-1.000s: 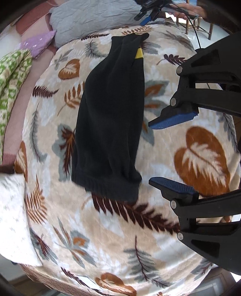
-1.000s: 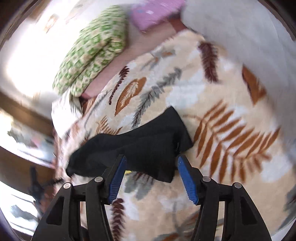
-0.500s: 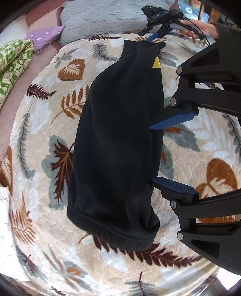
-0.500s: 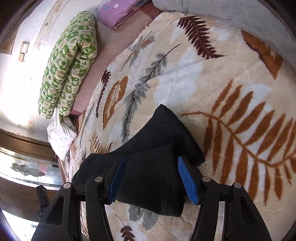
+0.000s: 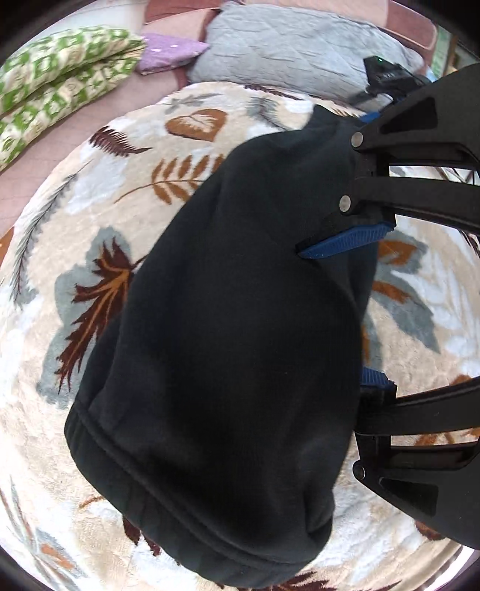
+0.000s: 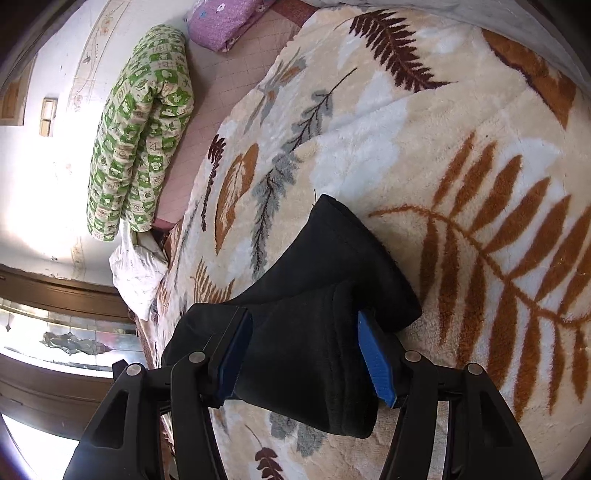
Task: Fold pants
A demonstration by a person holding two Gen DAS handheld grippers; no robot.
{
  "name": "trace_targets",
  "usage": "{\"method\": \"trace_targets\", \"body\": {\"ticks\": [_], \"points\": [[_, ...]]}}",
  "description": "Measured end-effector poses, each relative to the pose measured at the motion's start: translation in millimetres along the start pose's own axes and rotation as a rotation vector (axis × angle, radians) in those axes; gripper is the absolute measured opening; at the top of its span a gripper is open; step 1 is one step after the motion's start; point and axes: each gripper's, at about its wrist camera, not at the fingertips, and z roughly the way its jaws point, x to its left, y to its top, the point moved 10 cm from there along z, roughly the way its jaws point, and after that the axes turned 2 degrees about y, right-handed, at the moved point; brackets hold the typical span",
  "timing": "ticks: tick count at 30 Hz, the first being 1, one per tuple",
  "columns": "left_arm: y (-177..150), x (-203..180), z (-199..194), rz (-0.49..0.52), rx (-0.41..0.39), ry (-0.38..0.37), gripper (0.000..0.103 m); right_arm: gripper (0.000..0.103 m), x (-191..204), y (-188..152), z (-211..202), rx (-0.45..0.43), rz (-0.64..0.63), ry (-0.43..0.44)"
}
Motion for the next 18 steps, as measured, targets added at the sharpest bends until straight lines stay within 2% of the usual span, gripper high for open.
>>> {"method": "trace_targets", "body": {"ticks": [3,6,7,8,10,12,14,18], "points": [[1,-1,2,-0.011,0.0,-0.006,0.052,0.06,-5,7,3,-0.023,0.005,-0.053],[1,-1,2,0.009,-0.008,0.015,0.049,0.058,-8,5,10,-0.012,0.012,-0.066],[2,0,1,0.014,-0.013,0.025,0.043,0.045,-7,5,10,-0.012,-0.01,-0.085],[2,2,1,0.014,-0.017,0.036,0.039,0.016,-5,4,11,-0.003,-0.04,-0.1],[2,6,-2,0.009,-0.02,0.042,0.024,0.015,-2,-1,15,0.031,-0.093,-0.136],[0,8,-5,0.009,-0.021,0.034,0.016,0.015,5,0,15,0.042,-0.154,-0.17],[-2,8,-10,0.024,-0.033,0.042,0.012,0.015,20,8,5,0.005,-0.195,-0.161],[-11,4,-20,0.073,-0.055,0.056,0.012,0.015,58,29,-24,-0.075,-0.263,-0.097]]}}
